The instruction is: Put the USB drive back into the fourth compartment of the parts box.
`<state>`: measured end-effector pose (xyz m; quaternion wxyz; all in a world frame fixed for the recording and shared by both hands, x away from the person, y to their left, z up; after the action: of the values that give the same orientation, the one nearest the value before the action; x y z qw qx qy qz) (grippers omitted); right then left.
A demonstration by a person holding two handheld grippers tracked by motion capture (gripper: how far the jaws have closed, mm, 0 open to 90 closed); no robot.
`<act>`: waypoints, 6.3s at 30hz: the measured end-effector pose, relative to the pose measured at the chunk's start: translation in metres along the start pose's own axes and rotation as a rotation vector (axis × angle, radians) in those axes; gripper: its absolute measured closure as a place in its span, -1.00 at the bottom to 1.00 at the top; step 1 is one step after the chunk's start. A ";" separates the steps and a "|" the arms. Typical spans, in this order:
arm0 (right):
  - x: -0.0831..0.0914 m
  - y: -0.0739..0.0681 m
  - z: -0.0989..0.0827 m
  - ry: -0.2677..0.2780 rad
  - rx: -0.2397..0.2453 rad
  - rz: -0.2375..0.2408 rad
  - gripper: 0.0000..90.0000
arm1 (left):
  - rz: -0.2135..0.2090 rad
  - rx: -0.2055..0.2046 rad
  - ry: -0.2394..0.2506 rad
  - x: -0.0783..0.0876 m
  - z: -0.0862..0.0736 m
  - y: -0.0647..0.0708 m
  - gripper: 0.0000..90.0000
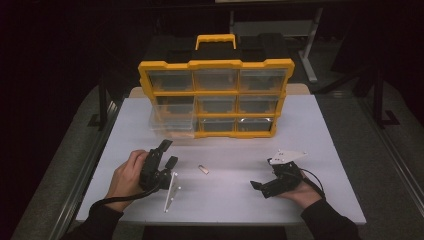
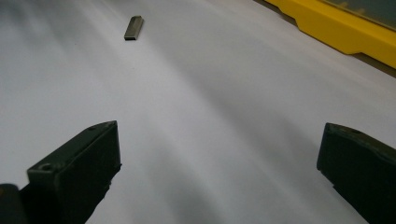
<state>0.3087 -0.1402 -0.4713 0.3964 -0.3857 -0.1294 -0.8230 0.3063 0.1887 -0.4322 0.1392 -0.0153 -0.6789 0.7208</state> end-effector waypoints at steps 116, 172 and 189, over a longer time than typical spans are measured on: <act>-0.002 0.000 0.001 -0.005 0.001 0.002 -1.00 | -0.529 0.679 -0.024 -0.023 -0.020 0.023 -1.00; -0.003 0.001 0.001 -0.009 -0.003 0.006 -1.00 | -0.841 1.202 0.025 -0.028 -0.041 0.015 -1.00; -0.003 -0.001 0.002 -0.005 -0.012 0.029 -1.00 | -0.821 1.187 0.050 -0.008 -0.054 0.018 -1.00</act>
<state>0.3106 -0.1368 -0.4718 0.4055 -0.3921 -0.1201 -0.8169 0.3218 0.2387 -0.4558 0.3991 0.3028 -0.1203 0.8571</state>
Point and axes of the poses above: each handheld gripper's, and its own axes: x roughly backward along the jaws, z roughly out of its top, y roughly to its right, the point moved 5 cm from there along -x, roughly forward along the jaws, and after that the axes turned 8 degrees about -y, right-handed, at the moved point
